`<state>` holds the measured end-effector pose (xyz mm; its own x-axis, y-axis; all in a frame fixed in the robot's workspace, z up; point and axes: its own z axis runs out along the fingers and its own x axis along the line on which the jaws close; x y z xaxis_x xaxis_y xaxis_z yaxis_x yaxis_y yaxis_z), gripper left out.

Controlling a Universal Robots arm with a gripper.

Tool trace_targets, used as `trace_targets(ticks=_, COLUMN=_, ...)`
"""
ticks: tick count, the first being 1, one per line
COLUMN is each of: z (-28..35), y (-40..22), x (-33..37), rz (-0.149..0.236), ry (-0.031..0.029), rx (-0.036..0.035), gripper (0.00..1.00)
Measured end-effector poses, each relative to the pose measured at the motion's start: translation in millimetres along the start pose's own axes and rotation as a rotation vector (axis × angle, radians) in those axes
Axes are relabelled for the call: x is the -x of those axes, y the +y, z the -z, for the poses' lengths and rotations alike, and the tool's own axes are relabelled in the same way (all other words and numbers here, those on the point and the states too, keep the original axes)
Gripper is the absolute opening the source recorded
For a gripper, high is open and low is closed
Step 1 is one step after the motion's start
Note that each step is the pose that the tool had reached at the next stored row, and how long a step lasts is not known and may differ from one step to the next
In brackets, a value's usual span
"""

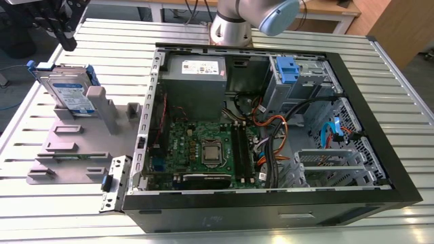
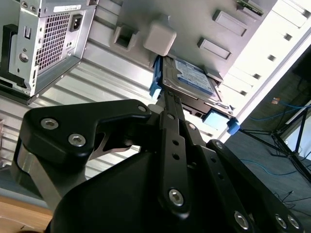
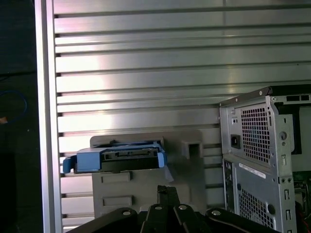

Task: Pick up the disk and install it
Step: 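Reach for the disk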

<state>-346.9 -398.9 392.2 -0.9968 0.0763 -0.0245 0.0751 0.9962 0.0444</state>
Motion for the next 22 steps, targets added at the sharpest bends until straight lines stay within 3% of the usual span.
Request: trace_targets(ticks=22, z=0.4, y=-1.1, x=-15.1, rz=0.0, ry=0.0, rx=0.0, gripper=0.11)
